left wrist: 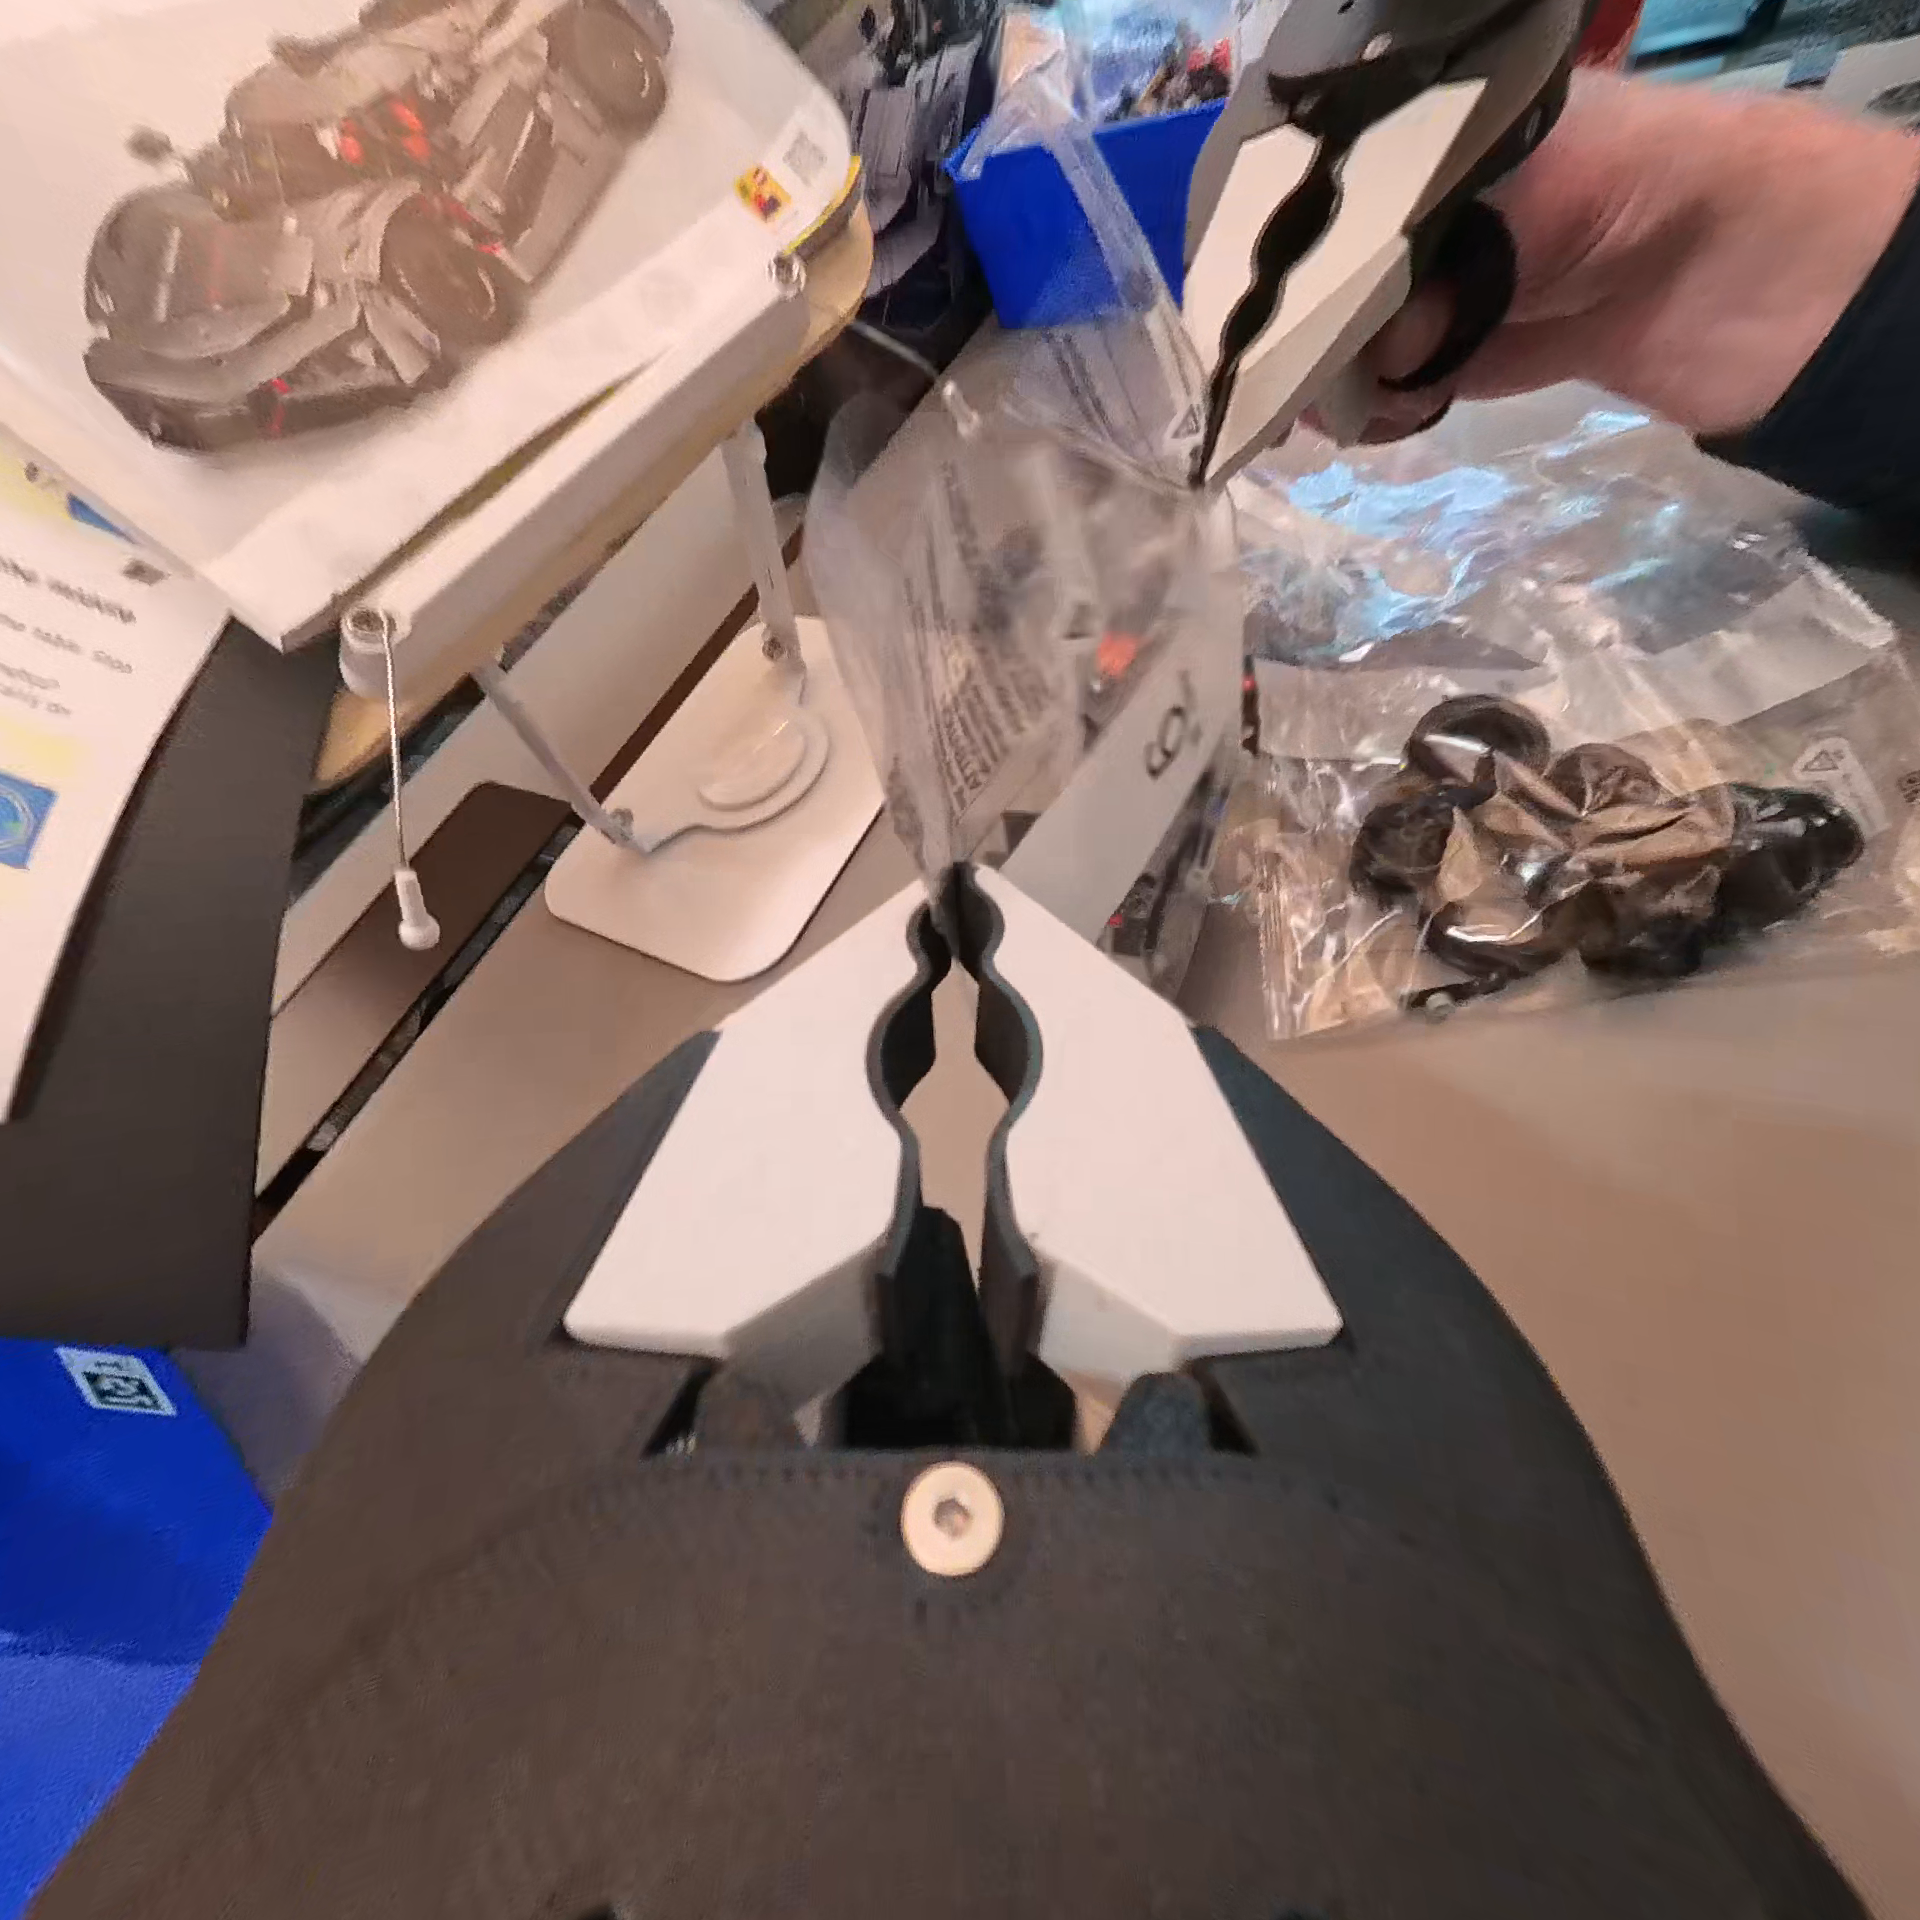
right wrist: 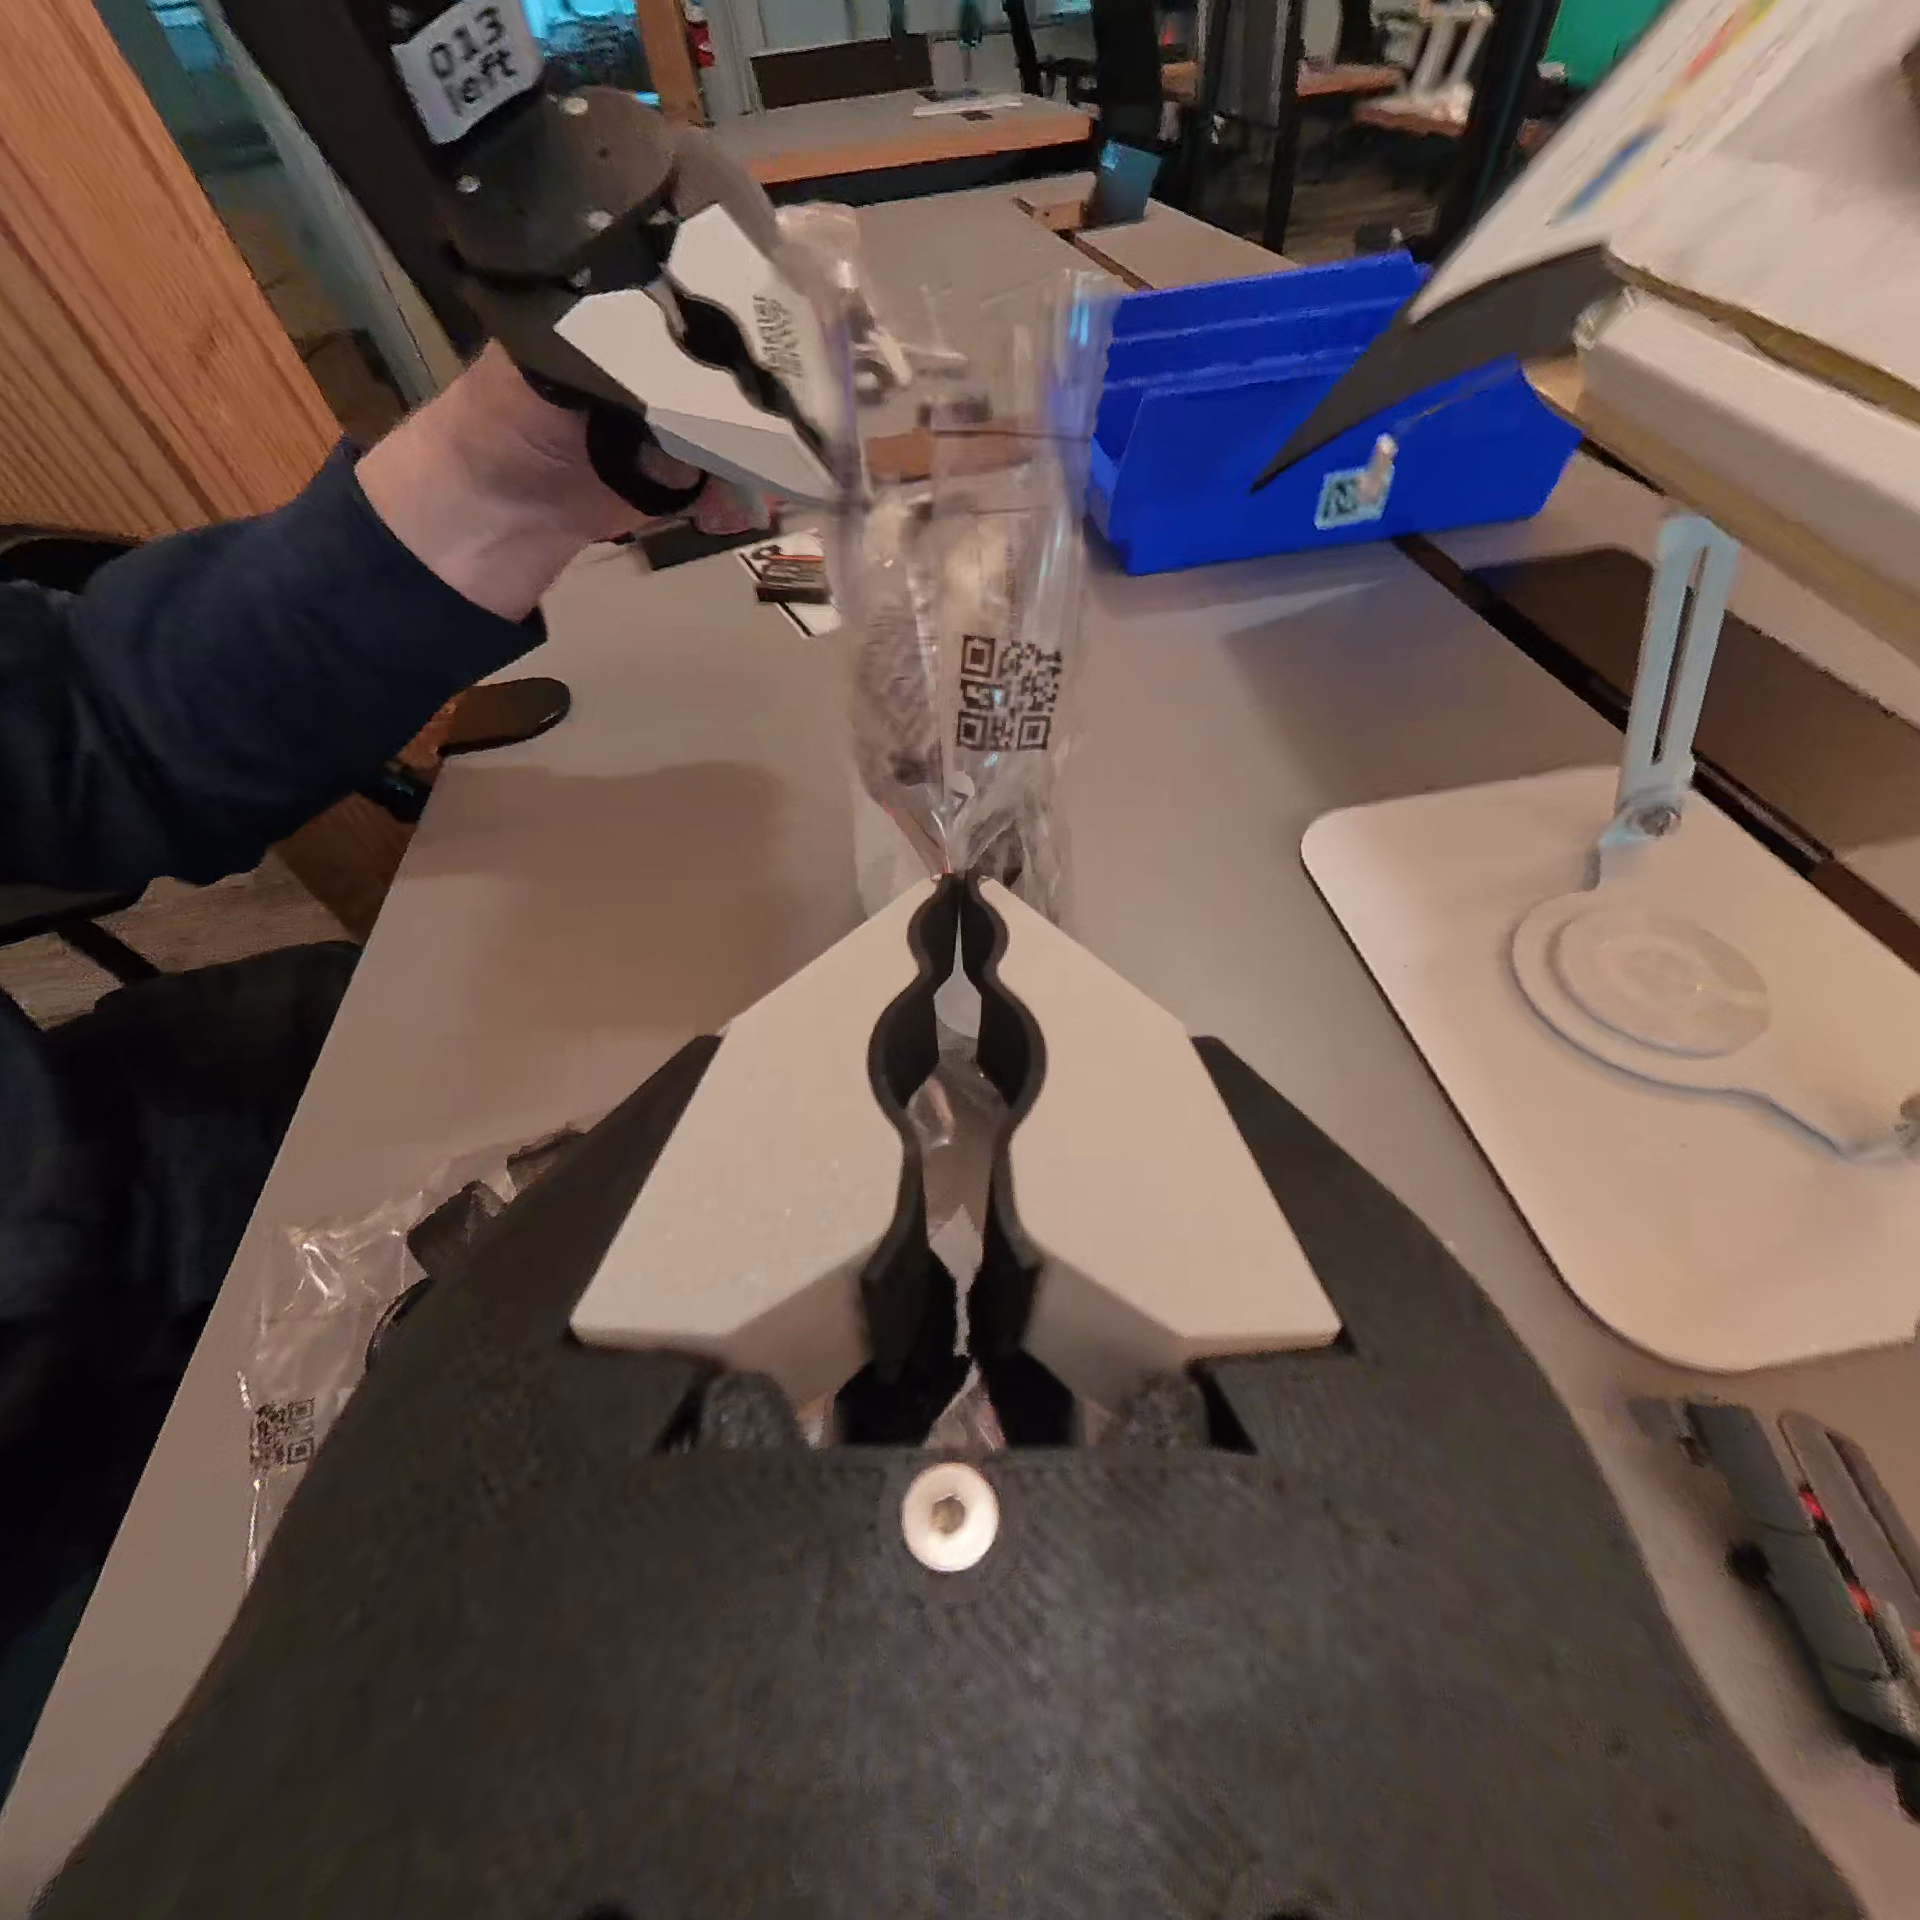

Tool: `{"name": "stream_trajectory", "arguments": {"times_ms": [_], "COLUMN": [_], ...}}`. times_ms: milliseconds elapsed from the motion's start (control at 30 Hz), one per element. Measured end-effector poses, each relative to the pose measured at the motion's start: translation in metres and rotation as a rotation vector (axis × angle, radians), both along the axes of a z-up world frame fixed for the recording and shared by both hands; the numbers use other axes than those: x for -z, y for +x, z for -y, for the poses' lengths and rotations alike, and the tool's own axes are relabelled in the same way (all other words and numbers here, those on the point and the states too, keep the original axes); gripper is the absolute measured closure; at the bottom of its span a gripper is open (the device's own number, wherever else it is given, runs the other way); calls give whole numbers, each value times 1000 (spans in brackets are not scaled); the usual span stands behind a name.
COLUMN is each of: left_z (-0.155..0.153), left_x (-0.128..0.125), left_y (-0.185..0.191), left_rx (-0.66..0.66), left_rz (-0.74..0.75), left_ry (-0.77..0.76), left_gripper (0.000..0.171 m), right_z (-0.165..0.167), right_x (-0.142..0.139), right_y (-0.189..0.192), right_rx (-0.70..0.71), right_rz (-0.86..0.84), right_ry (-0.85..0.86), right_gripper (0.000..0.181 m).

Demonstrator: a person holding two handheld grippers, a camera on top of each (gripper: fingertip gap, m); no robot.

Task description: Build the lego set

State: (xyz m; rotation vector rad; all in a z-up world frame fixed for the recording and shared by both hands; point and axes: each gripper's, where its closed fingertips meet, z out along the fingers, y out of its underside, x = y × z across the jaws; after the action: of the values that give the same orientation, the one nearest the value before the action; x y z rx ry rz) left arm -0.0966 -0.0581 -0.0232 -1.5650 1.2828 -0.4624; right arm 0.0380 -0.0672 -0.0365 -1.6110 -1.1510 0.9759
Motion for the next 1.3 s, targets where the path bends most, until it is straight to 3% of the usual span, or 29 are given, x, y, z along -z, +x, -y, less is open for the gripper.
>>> {"name": "stream_trajectory", "arguments": {"times_ms": [67,133,400,467,633,733,900,1000,1300], "left_z": [5,-1,-29,-32,-41,-42,-37,-35,-44], "left_x": [4,10,14,13,14,15,16,17,18], "left_y": [0,-7,-51,-60,-87,-93,-81,-77,-81], "left_rx": [35,-16,-232,-275,-422,-432,-370,-344,-403], "left_rz": [39,5,75,130,150,195,219,227,244], "left_ry": [-30,4,45,43,88,98,106,113,113], "left_gripper": [171,171,171,171,171,171,171,170,164], "right_z": [-5,-1,-5,-2,17,10,-35,-72,-140], "right_x": [7,6,-67,-74,-48,-22,29,68,130], "right_y": [2,1,62,78,110,138,156,162,144], "right_rx": [23,6,183,227,332,465,500,488,396], "right_rz": [16,13,-216,-228,-82,52,321,581,638], "right_ry": [-44,-64,117,147,97,77,4,6,-111], "right_gripper": [181,178,174,172,168,164,155,149,133]}}
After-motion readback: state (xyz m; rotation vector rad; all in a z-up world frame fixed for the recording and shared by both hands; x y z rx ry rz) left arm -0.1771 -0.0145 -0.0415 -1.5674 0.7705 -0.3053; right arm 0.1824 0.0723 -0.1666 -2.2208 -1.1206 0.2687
